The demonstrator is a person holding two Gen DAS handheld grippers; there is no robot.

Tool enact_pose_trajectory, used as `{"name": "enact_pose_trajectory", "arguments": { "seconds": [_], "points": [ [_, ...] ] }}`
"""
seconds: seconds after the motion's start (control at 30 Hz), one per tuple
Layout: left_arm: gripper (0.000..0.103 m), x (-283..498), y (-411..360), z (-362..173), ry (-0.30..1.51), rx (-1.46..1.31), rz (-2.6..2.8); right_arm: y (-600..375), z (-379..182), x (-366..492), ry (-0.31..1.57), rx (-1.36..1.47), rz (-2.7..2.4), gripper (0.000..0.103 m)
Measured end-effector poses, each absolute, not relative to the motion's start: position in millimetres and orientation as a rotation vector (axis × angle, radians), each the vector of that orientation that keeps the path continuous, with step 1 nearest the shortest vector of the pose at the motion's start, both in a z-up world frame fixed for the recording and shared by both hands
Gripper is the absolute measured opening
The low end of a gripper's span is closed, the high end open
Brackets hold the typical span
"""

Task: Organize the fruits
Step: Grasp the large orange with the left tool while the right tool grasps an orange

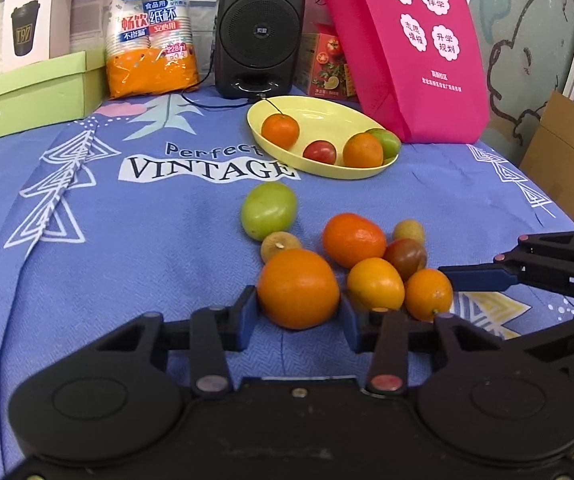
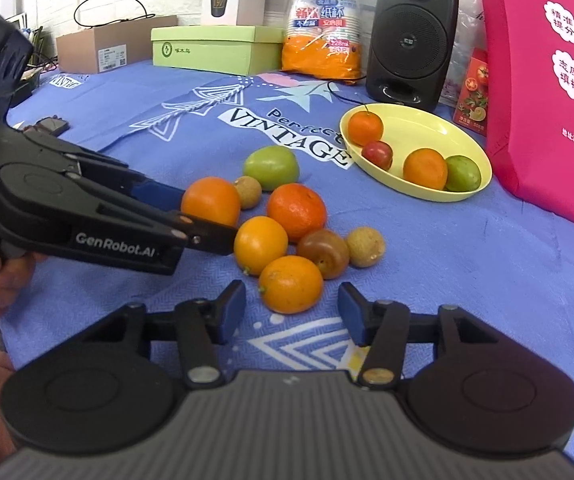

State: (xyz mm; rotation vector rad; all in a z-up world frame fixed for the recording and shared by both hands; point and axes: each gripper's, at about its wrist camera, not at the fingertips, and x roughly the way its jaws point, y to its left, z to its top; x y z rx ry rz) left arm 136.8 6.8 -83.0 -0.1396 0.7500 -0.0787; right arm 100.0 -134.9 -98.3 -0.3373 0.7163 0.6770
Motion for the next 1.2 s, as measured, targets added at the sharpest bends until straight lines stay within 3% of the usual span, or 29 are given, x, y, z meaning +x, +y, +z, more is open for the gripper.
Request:
{"name": "enact_pose_trajectory", "arguments": {
  "seconds": [0.4, 1.2],
  "points": [
    [0.042, 121.4, 7.8, -80.0, 0.761, -0.154, -0.084, -131.6, -96.3, 97.8, 0.718, -0.329, 0.688, 0.034],
    [0.042, 95.5, 7.4, -67.6, 0.759, -0.161, -0.109, -162.2, -78.6, 71.5, 0.701, -0.313, 0.672, 0.033]
  ]
}}
